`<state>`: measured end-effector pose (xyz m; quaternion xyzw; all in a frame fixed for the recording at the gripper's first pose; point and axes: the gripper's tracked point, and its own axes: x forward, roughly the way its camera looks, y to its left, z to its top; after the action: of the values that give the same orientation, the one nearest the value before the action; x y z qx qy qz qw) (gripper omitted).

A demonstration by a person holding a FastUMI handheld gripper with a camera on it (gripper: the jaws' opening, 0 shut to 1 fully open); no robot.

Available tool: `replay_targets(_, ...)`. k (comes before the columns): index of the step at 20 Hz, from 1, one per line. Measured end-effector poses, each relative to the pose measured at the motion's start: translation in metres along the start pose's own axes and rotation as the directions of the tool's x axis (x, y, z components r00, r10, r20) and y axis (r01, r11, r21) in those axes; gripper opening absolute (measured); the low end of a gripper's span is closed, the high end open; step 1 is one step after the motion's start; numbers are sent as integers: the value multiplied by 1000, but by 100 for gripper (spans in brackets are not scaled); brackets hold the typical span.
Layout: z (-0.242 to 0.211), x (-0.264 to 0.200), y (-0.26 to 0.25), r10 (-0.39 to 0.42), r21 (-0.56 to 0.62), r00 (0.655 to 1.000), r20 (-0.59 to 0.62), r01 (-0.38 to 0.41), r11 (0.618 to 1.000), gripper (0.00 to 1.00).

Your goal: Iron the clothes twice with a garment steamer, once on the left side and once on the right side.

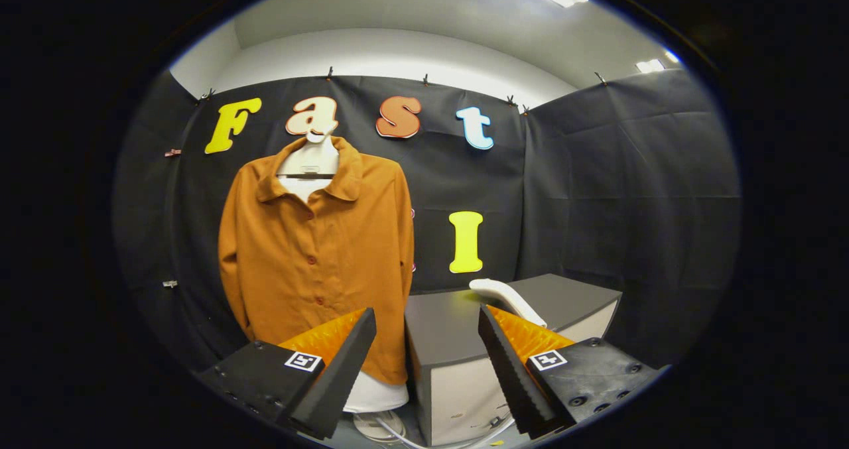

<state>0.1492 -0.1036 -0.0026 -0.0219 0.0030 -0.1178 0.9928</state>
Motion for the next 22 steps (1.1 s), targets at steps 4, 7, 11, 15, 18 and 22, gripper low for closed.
replay_targets(4,3,61,-45,-14,-21,1000,-10,14,1000,97)
replay_targets(7,-1,99,-80,-33,-12,999,-33,33,999,98)
replay_targets(11,-16,142,-116,-40,-8,996,-84,39,999,98)
replay_targets(15,-40,174,-137,-31,-3,988,-153,31,1000,98)
replay_targets(18,-66,194,-149,-35,-17,972,-234,32,999,98)
replay_targets(22,-100,212,-161,-23,6,933,-358,27,1000,99)
